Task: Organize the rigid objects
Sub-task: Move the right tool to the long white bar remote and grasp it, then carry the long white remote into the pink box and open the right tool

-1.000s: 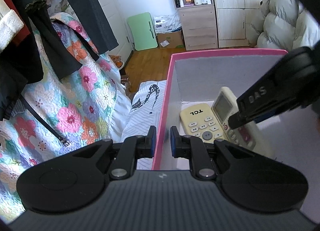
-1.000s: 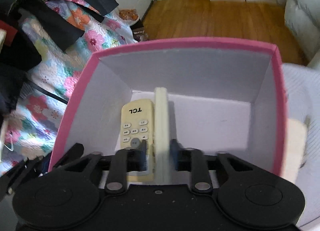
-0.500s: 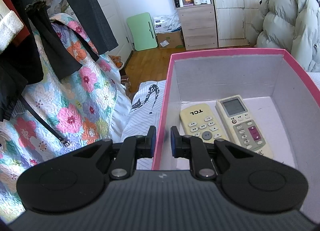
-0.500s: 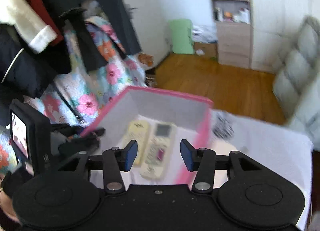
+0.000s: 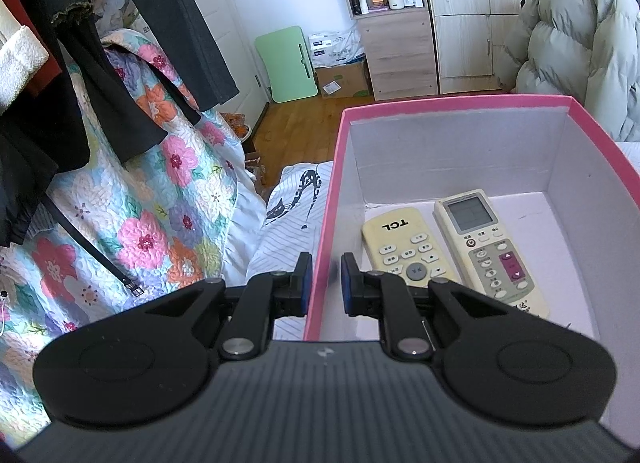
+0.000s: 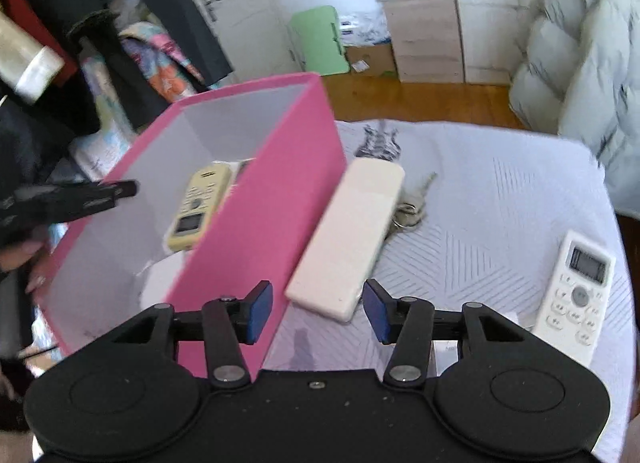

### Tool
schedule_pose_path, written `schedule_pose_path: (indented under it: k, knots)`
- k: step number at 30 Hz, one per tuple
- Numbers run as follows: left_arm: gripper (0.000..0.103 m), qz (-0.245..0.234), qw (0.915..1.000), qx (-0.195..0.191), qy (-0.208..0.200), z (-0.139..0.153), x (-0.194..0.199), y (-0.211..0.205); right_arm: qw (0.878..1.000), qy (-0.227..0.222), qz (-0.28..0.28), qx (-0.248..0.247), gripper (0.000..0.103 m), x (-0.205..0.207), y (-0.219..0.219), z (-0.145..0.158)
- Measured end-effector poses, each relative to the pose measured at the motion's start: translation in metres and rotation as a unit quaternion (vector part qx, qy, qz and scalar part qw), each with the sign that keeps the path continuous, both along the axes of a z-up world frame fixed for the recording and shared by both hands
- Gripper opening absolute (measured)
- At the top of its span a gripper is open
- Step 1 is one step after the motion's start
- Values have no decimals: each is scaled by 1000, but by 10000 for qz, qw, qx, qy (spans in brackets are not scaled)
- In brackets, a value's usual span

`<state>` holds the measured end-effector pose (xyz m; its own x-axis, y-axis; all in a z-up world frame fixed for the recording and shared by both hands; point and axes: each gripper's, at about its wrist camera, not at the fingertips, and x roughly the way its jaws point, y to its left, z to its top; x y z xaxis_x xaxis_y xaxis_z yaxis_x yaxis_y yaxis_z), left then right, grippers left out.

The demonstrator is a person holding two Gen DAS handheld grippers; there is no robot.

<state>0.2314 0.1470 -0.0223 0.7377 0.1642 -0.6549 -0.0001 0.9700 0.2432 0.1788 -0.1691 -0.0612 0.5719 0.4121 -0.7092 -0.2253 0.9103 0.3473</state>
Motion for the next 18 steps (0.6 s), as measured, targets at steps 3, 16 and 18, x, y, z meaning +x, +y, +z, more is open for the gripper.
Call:
schedule_pose_path:
  k: [3,16,18]
  knots:
    - [14,-2,10000,13,1,0,0,0,9989,205,-304,283,58,21,-12,-17]
    - [14,6,10000,84,52,1,3,2,9897,477,-605,1205,39,61,-21,-53]
    - [14,-1,10000,86,46,1,3,1,9919,225,-529,1129,26,55,-20,-47]
